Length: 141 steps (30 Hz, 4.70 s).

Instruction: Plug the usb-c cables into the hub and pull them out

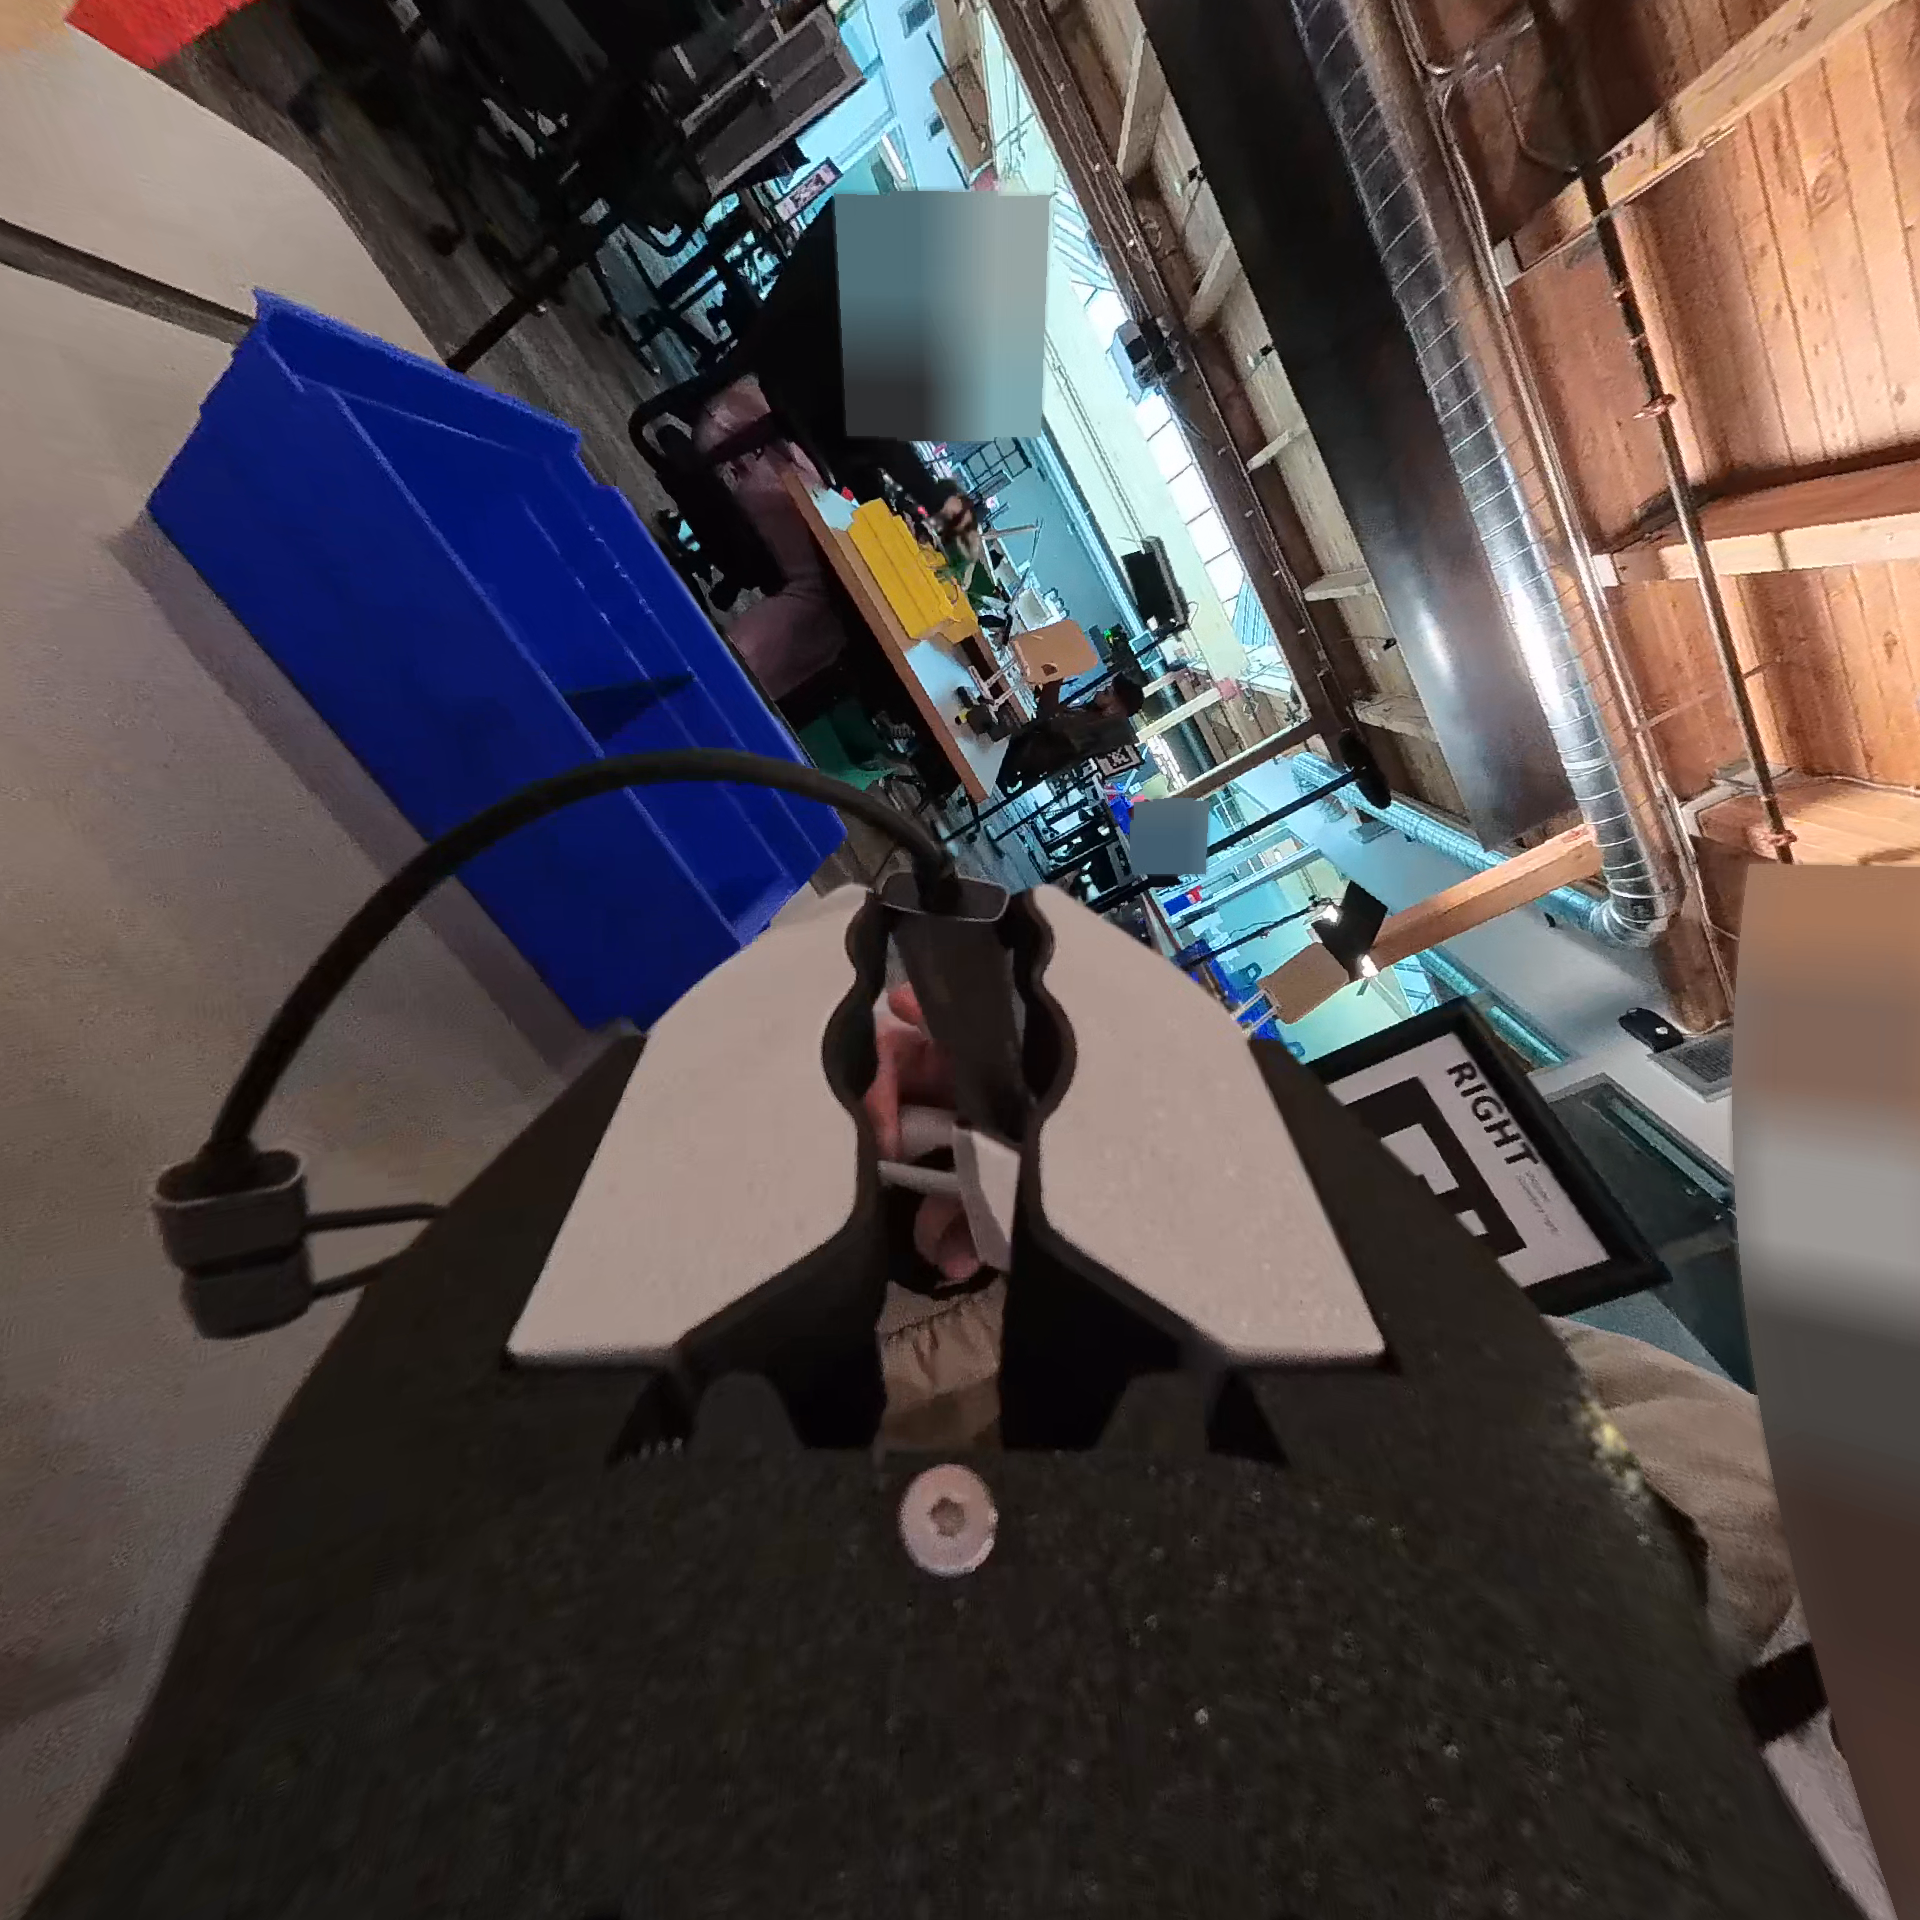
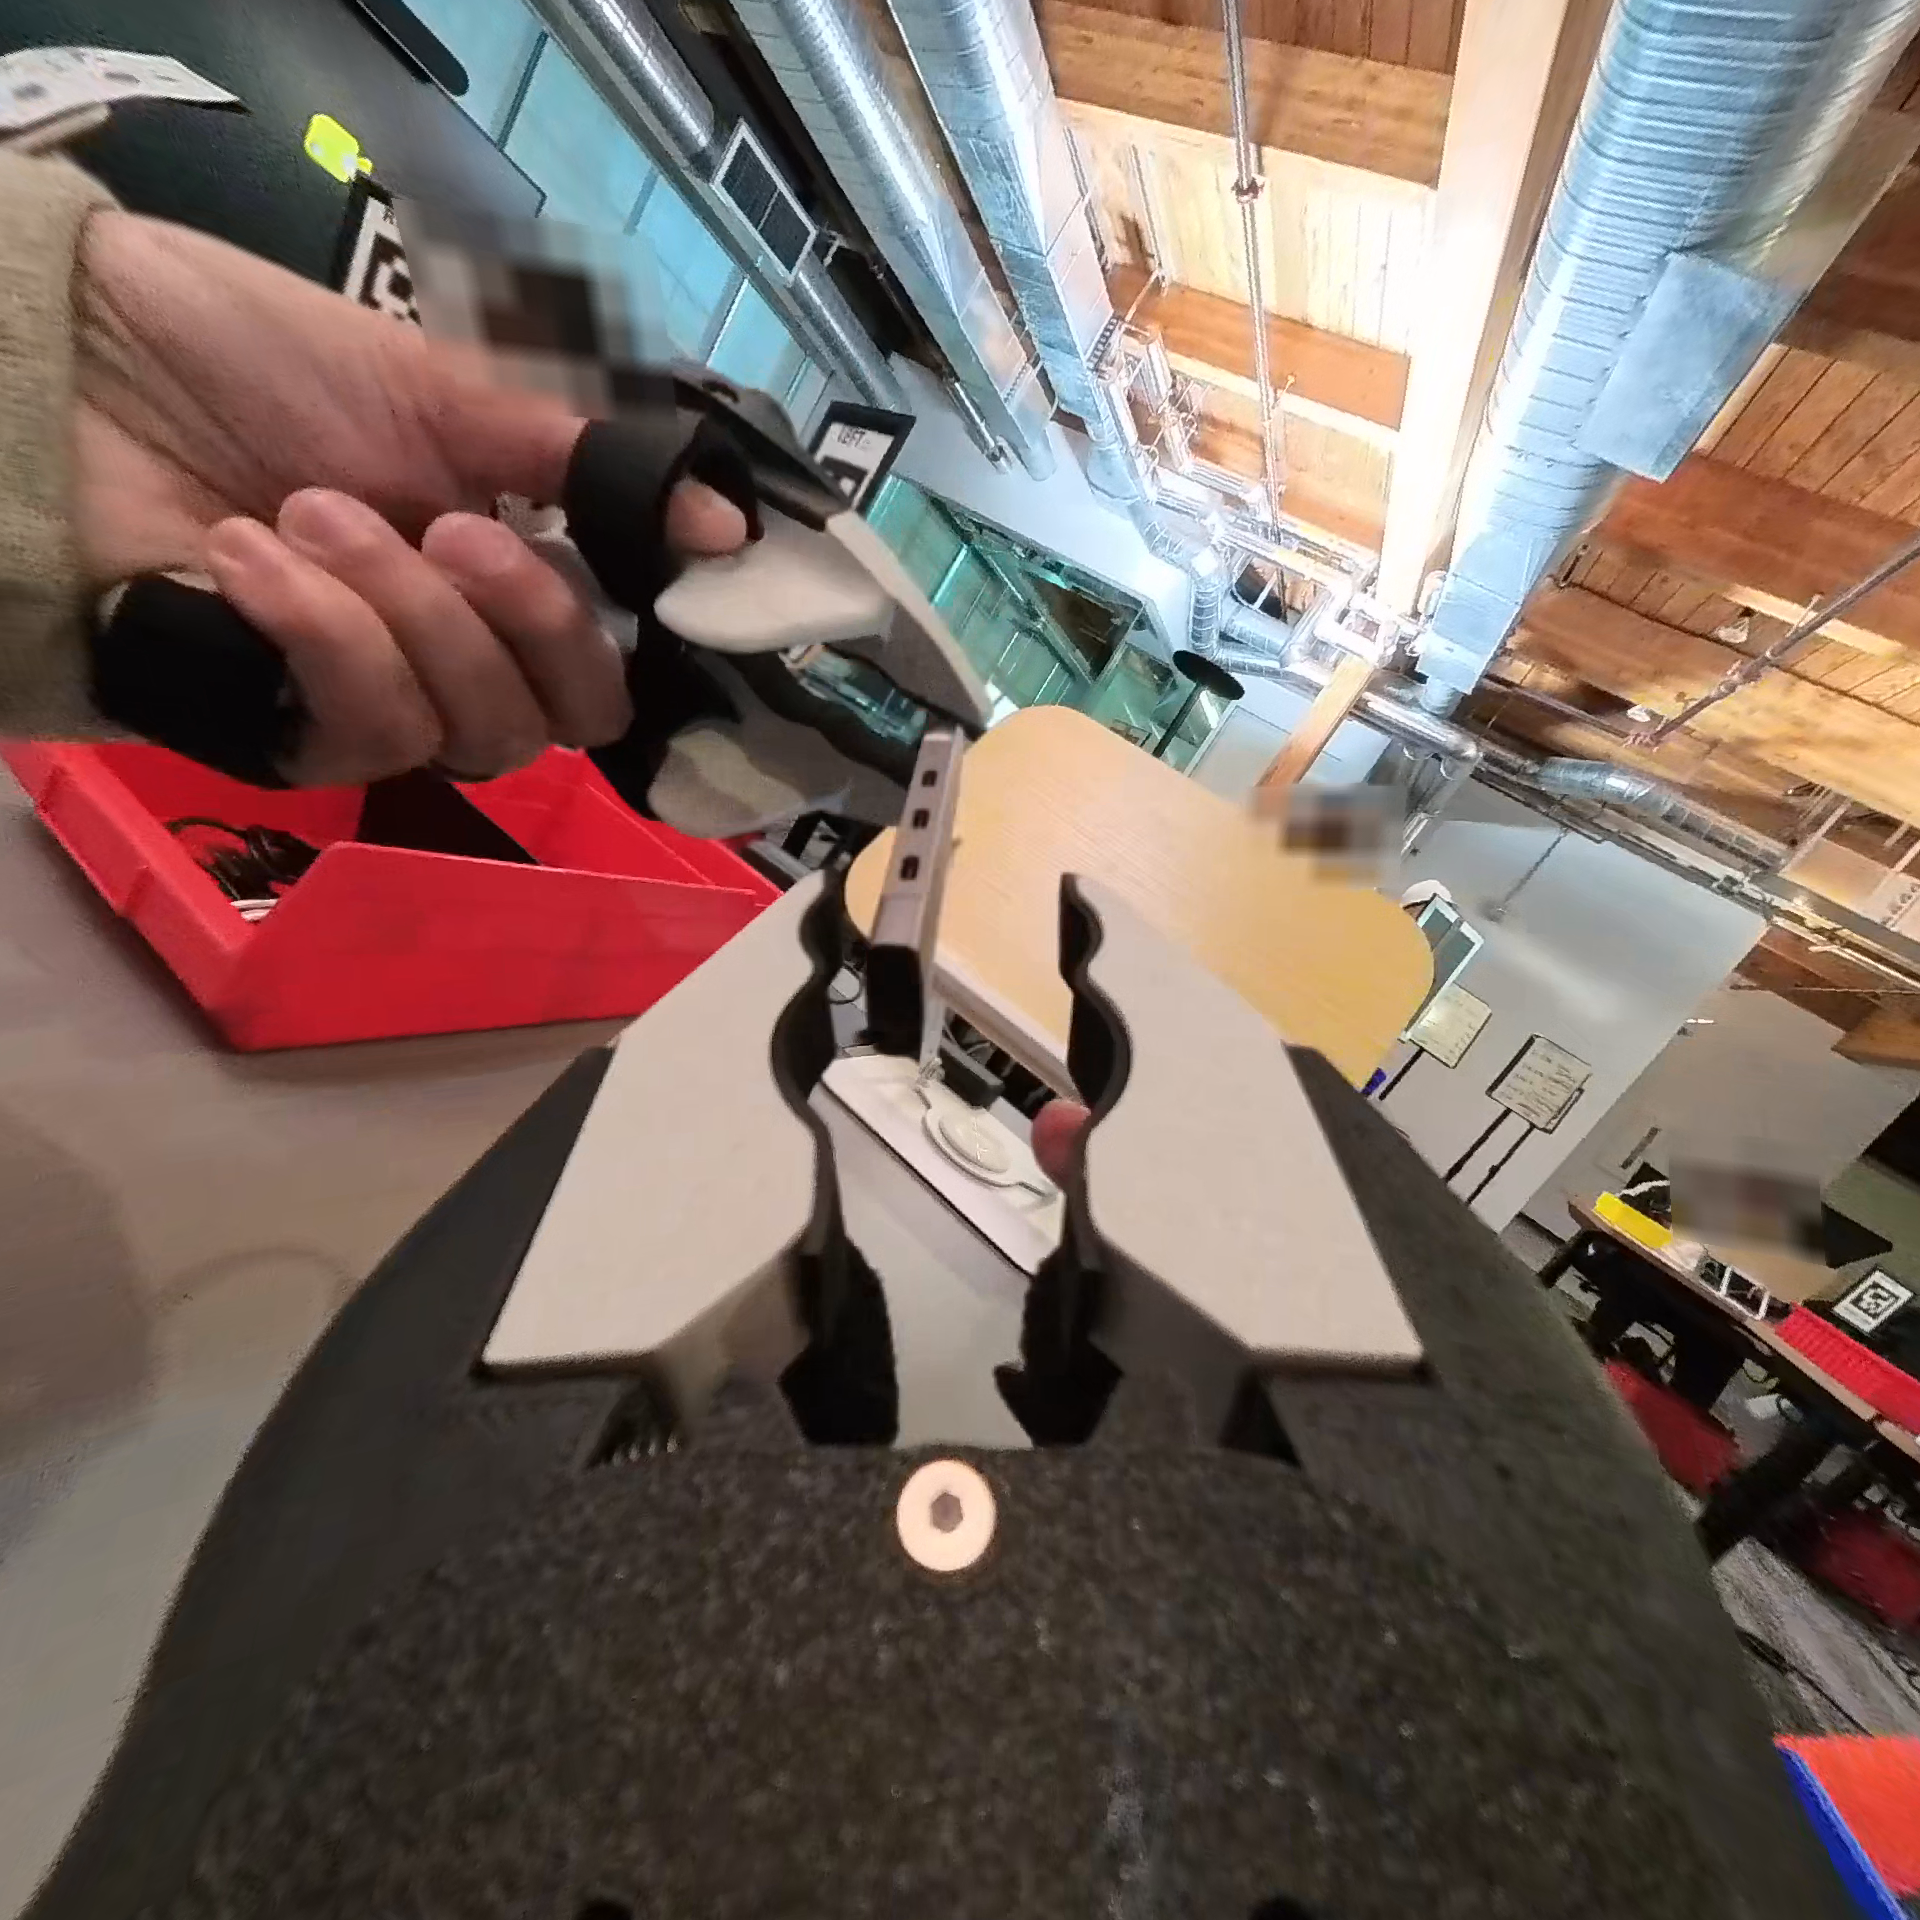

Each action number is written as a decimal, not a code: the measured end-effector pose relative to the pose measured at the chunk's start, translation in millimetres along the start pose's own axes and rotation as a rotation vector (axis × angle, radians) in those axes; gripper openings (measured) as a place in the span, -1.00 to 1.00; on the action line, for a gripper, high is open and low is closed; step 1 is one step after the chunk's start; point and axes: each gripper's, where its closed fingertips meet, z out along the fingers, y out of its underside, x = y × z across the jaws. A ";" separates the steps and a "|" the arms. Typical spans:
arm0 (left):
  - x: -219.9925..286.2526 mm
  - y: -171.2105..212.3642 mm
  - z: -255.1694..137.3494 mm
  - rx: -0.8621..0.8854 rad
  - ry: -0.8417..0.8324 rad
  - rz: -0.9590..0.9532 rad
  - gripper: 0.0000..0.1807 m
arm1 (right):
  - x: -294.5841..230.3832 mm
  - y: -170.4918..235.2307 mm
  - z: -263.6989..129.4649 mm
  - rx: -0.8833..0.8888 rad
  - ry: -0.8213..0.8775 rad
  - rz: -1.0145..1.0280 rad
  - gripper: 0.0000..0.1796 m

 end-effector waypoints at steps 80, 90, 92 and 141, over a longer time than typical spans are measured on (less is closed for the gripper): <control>-189.9 -19.7 -277.1 -0.362 -1.269 0.328 -0.91 | -104.5 99.6 -86.5 -0.507 -0.449 0.482 -0.52; -51.5 0.5 -208.8 -0.088 -0.690 0.401 -0.92 | -103.0 95.4 -77.8 -0.489 -0.433 0.534 -0.55; -44.1 38.9 -169.1 -0.169 -0.563 0.390 -0.92 | -99.2 96.7 -77.8 -0.489 -0.418 0.537 -0.55; -209.6 -11.0 -238.1 -1.078 -0.652 1.415 -0.92 | -81.9 105.5 -76.0 -0.476 -0.397 0.614 -0.56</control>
